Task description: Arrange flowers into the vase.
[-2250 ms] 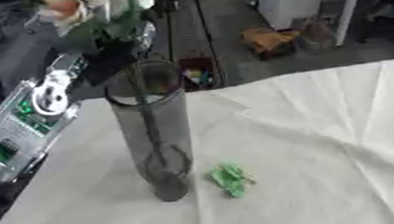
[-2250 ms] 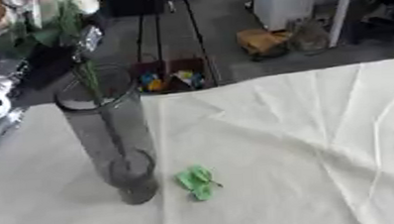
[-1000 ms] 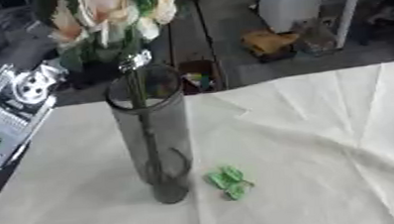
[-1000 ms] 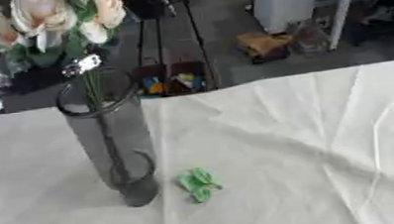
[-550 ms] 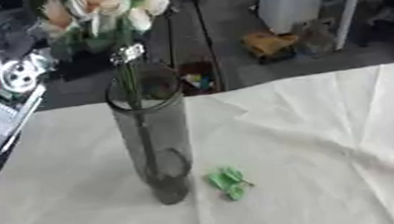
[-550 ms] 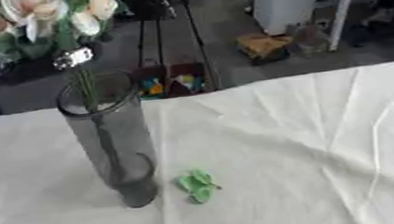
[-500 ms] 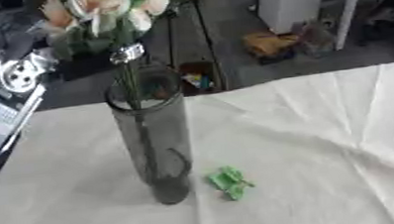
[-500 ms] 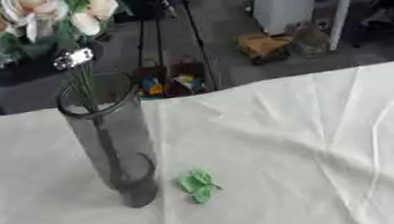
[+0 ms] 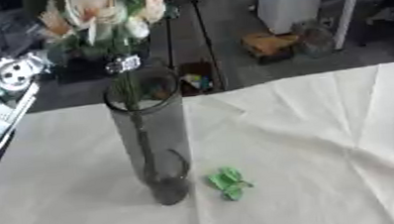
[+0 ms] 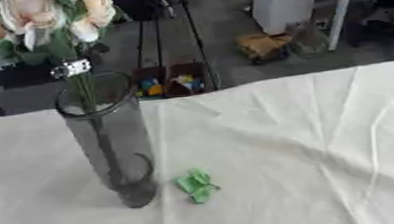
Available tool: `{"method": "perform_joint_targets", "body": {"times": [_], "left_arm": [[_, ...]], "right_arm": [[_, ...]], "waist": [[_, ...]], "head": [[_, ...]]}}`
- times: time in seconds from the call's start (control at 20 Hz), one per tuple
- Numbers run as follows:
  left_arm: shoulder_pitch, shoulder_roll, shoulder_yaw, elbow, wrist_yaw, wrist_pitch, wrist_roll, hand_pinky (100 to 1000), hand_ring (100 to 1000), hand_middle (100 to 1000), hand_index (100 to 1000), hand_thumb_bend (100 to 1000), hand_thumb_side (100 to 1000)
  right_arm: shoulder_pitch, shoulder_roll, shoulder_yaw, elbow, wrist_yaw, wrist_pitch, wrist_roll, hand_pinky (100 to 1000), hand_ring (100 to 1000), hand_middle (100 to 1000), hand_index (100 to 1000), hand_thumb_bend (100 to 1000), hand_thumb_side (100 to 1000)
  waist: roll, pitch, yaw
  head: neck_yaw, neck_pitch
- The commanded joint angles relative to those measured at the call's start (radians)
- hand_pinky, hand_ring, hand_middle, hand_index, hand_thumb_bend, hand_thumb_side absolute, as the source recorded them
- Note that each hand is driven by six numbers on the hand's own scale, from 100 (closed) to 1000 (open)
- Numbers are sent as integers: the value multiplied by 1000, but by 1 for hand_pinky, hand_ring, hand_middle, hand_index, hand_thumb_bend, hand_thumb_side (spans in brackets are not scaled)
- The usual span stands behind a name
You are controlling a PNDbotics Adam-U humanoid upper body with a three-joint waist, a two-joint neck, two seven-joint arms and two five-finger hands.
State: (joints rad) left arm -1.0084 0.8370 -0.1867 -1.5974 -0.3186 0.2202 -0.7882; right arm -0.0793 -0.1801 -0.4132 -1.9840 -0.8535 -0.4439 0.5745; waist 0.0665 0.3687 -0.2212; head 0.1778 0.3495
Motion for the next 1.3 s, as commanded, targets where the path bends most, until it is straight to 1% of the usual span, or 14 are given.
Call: {"method": "perform_joint_targets", "body": {"times": [0.05, 0.1, 0.2, 0.3, 0.35, 0.6, 0.85, 0.95, 1.0, 1.05, 1.1, 1.15, 1.2, 1.3], "left_arm": [[-27, 38, 16, 6, -2, -23, -49, 1000, 1000, 1000, 1000, 100, 820], [-28, 38, 19, 10, 3, -27, -65, 1000, 1000, 1000, 1000, 100, 801], [-30, 38, 25, 13, 8, -31, -90, 1000, 1000, 1000, 1000, 100, 842], [-31, 40, 30, 14, 6, -32, -97, 1000, 1000, 1000, 1000, 100, 905], [-33, 42, 31, 14, 2, -33, -98, 1000, 1000, 1000, 1000, 100, 961], [-40, 50, 31, 7, -33, -49, -103, 1000, 1000, 1000, 1000, 100, 994], [-52, 51, 42, 10, -52, -67, -112, 1000, 1000, 1000, 1000, 114, 1000], [-57, 50, 43, 10, -48, -77, -117, 1000, 1000, 1000, 1000, 173, 1000], [-58, 53, 40, 9, -47, -85, -118, 1000, 1000, 1000, 1000, 172, 1000], [-58, 56, 36, 9, -50, -94, -118, 1000, 1000, 1000, 1000, 134, 934], [-57, 57, 28, 9, -54, -106, -119, 1000, 1000, 1000, 1000, 125, 916], [-57, 57, 19, 10, -55, -120, -119, 1000, 1000, 1000, 1000, 100, 825], [-58, 56, 10, 15, -49, -135, -119, 1000, 1000, 1000, 1000, 100, 804], [-60, 53, -6, 36, -31, -164, -119, 1000, 1000, 1000, 1000, 100, 726]], "right_arm": [[-2, -17, -8, -16, 6, 5, -6, 935, 741, 465, 779, 100, 872], [-2, -17, -8, -16, 7, 6, -8, 935, 741, 465, 779, 100, 872], [-2, -17, -8, -16, 8, 7, -10, 936, 741, 464, 779, 100, 872], [-2, -17, -8, -16, 8, 7, -11, 935, 741, 464, 779, 100, 874], [-1, -18, -8, -16, 8, 7, -12, 936, 741, 464, 778, 100, 875], [-1, -19, -9, -16, 13, 12, -17, 940, 742, 461, 778, 100, 878], [-1, -19, -8, -16, 21, 18, -19, 942, 743, 459, 778, 100, 880], [-2, -19, -8, -16, 26, 21, -20, 944, 744, 458, 778, 100, 883], [-2, -19, -8, -16, 27, 22, -21, 944, 744, 458, 778, 100, 882], [-3, -19, -8, -16, 29, 22, -21, 944, 744, 457, 778, 100, 882], [-3, -20, -8, -16, 30, 22, -23, 944, 744, 457, 778, 100, 883], [-3, -20, -8, -16, 31, 23, -24, 946, 744, 456, 778, 100, 884], [-4, -20, -8, -16, 32, 24, -25, 946, 744, 456, 778, 100, 884], [-5, -22, -7, -16, 34, 27, -27, 947, 744, 456, 778, 100, 884]], "waist": [[-3, -28, 1], [-2, -29, 2], [-2, -29, 2], [-2, -30, 1], [-2, -30, 1], [1, -32, 1], [4, -33, 3], [6, -32, 4], [7, -32, 4], [8, -32, 3], [9, -32, 3], [10, -32, 2], [11, -32, 2], [13, -32, 1]], "head": [[-2, -9], [-3, -10], [-4, -12], [-4, -12], [-4, -12], [-5, -11], [-7, -10], [-8, -9], [-8, -9], [-8, -9], [-7, -9], [-6, -9], [-6, -10], [-3, -10]]}}
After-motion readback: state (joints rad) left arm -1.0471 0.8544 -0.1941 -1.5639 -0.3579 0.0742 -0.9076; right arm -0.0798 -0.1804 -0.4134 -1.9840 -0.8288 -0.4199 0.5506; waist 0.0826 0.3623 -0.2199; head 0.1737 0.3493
